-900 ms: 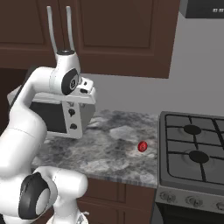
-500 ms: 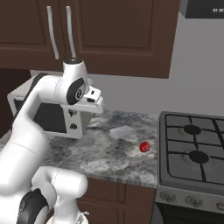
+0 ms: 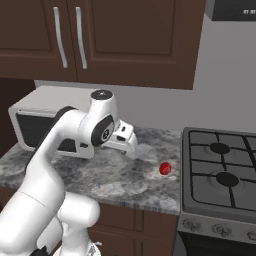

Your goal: Place the mango in the correct fridge rack based on whether it is a fruit or vegetable. Finally, close the fridge door.

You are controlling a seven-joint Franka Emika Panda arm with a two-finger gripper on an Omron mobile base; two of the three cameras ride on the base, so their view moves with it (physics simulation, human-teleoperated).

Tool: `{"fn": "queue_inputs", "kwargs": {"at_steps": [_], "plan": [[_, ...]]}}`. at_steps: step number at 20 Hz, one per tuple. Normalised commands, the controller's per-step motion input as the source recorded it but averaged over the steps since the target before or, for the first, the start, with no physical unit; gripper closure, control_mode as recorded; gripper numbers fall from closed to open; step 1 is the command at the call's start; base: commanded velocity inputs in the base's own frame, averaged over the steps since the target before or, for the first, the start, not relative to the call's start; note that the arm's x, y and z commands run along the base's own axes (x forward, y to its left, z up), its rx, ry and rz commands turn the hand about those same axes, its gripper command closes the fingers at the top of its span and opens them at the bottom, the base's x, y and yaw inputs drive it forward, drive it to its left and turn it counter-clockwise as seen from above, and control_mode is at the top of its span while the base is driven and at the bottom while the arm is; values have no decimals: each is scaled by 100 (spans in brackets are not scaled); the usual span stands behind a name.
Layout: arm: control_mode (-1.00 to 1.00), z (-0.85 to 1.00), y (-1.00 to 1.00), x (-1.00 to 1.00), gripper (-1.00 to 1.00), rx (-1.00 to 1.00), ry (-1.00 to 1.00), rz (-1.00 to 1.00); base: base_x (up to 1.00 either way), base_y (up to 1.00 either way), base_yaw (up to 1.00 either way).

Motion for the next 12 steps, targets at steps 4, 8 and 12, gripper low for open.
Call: {"fn": "queue_inputs", "kwargs": {"at_steps": [4,8,12], "plan": [[-100,-38,-52,0,-100,-2,2,-4,0,0,0],[-100,-53,-49,0,-100,0,2,-5,0,0,0],[-100,-42,-41,13,-100,0,7,-1,0,0,0]]}}
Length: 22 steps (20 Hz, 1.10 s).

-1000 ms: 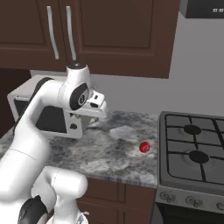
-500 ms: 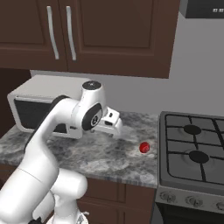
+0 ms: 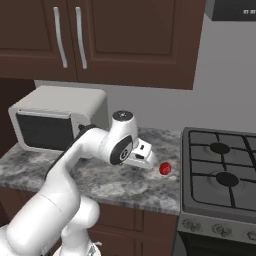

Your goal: Place the mango in the correct fridge rack based on whether it is a fruit or vegetable. Finally, close the fridge door.

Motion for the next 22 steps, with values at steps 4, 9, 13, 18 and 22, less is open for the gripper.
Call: {"fn": "queue_inputs", "kwargs": {"at_steps": [4,9,13,18,22], "plan": [[-100,-33,-41,19,-100,0,8,0,0,0,0],[-100,-15,-57,21,-100,0,13,0,0,0,0],[-100,-13,-56,24,-100,0,14,-2,0,0,0],[-100,-7,-39,26,-100,0,9,0,0,0,0],[-100,-6,-15,30,-100,0,1,0,0,0,0]]}}
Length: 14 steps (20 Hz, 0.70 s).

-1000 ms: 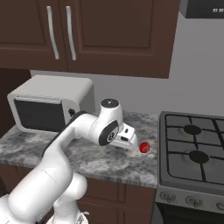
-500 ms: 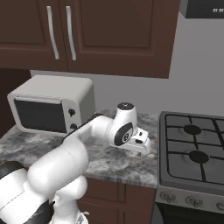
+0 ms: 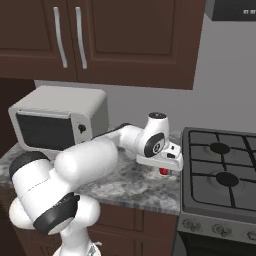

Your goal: Place the mango in the correct fridge rack based on whether it is a fruit or vegetable. Finally, close the fridge door.

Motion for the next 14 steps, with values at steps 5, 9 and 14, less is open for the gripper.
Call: {"fn": "queue_inputs", "kwargs": {"at_steps": [5,9,14], "plan": [[-100,-14,-14,39,-100,0,0,0,0,0,0],[-100,-21,-11,41,-100,0,0,0,0,0,0],[-100,-36,-2,38,-100,0,0,0,0,0,0]]}}
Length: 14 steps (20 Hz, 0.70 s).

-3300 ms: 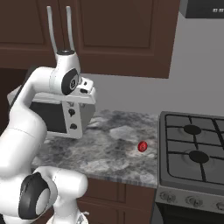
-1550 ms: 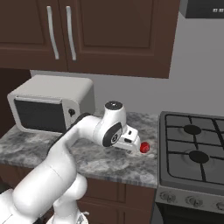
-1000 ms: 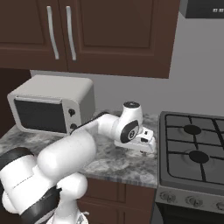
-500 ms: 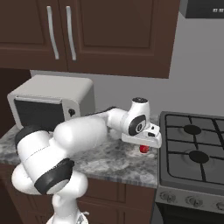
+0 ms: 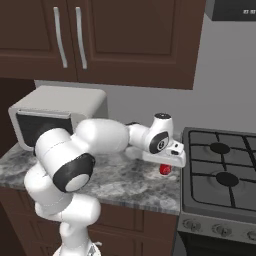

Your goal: Place the mango in the correct fridge rack based on whether it is a fruit or vegetable. Finally, close the fridge door.

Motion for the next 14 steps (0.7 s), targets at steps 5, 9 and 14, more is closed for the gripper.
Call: {"fn": "queue_inputs", "kwargs": {"at_steps": [5,9,14], "plan": [[-100,-38,-5,31,-100,0,0,0,0,0,0],[-100,-23,-23,21,-100,1,0,0,0,0,0],[-100,-16,-28,17,-100,2,0,0,0,0,0]]}}
